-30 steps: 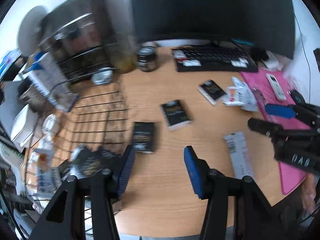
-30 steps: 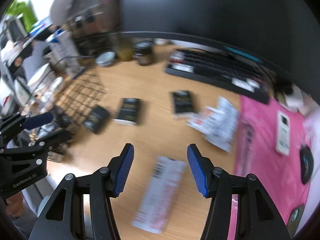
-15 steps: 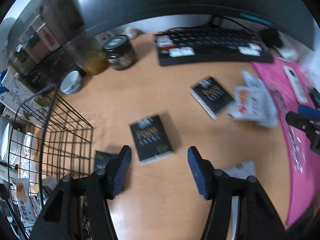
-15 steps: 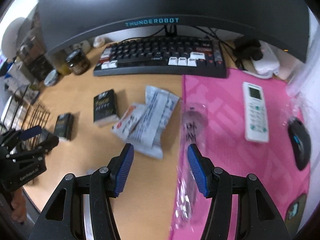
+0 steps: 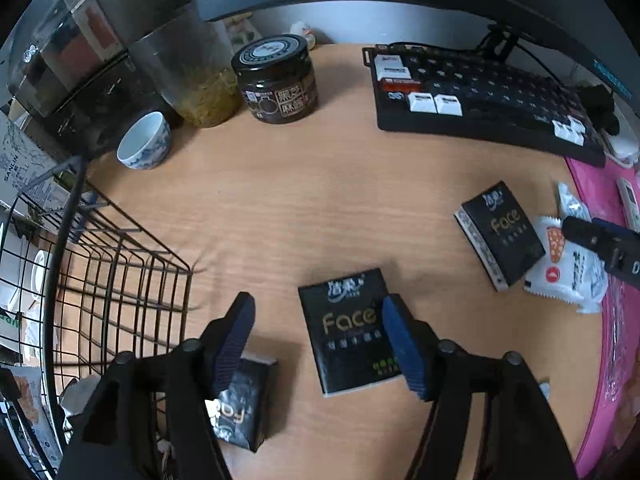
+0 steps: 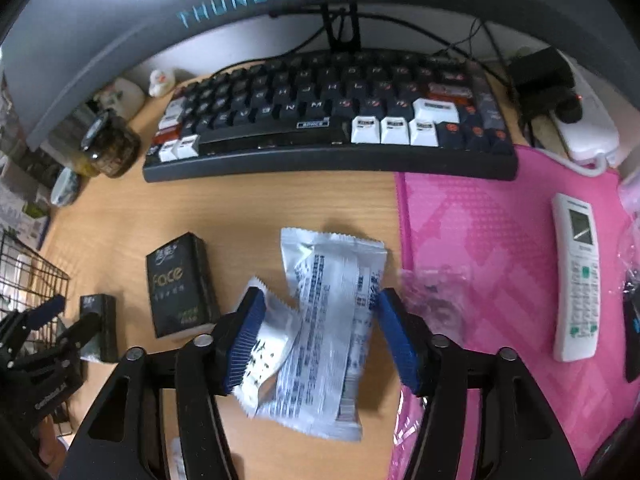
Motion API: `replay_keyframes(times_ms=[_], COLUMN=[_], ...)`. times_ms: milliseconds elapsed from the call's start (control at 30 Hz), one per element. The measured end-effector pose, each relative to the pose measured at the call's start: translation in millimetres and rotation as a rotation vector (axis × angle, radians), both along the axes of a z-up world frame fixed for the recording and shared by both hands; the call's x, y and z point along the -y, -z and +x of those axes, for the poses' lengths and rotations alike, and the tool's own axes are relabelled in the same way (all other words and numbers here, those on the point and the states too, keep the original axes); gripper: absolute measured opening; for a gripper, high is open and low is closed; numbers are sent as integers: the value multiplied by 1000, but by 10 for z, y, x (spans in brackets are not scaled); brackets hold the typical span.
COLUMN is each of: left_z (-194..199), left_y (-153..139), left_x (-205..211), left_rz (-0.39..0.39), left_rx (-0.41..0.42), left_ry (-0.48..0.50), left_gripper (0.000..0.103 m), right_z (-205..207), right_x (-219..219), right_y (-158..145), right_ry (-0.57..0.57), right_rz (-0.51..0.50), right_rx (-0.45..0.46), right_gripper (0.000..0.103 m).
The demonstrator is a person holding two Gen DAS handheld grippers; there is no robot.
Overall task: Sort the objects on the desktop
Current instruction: 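Grasp a black Face pack with the left tool while the right tool grasps a white snack bag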
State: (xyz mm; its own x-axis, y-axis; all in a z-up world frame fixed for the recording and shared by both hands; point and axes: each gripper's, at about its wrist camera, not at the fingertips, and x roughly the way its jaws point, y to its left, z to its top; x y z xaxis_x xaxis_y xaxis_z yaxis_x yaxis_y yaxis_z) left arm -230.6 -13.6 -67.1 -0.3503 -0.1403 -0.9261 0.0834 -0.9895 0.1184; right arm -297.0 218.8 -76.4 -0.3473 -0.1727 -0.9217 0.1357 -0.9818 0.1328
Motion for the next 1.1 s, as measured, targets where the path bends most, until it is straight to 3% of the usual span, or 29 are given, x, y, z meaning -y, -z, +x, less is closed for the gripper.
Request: replay_keyframes(times_ms=[133,167,267,367,933,1100], left_z=[18,24,60,165,1208,1270], left_y=[31,45,142,140,83,68], left_x=[-20,-36,-145,-212,-612,-677], left_rz=[15,22,42,23,9,16], left_rx=[-8,-1,45,30,36,29], left_ry=[7,21,67,83,176,188], left_gripper=[74,69,53,53,53,69], right_z=[25,39,159,330,1582,1662], right_x=[74,88,153,178,-39,-106], right_y=[25,26,48,52,28,21], right_ry=[-25,-34,-55,-72,-87,-74], right_rz=[-11,-11,-1,18,59,53], right_rx=[14,16,20,15,2,-3], right_gripper=[60,51,46,45,45,51])
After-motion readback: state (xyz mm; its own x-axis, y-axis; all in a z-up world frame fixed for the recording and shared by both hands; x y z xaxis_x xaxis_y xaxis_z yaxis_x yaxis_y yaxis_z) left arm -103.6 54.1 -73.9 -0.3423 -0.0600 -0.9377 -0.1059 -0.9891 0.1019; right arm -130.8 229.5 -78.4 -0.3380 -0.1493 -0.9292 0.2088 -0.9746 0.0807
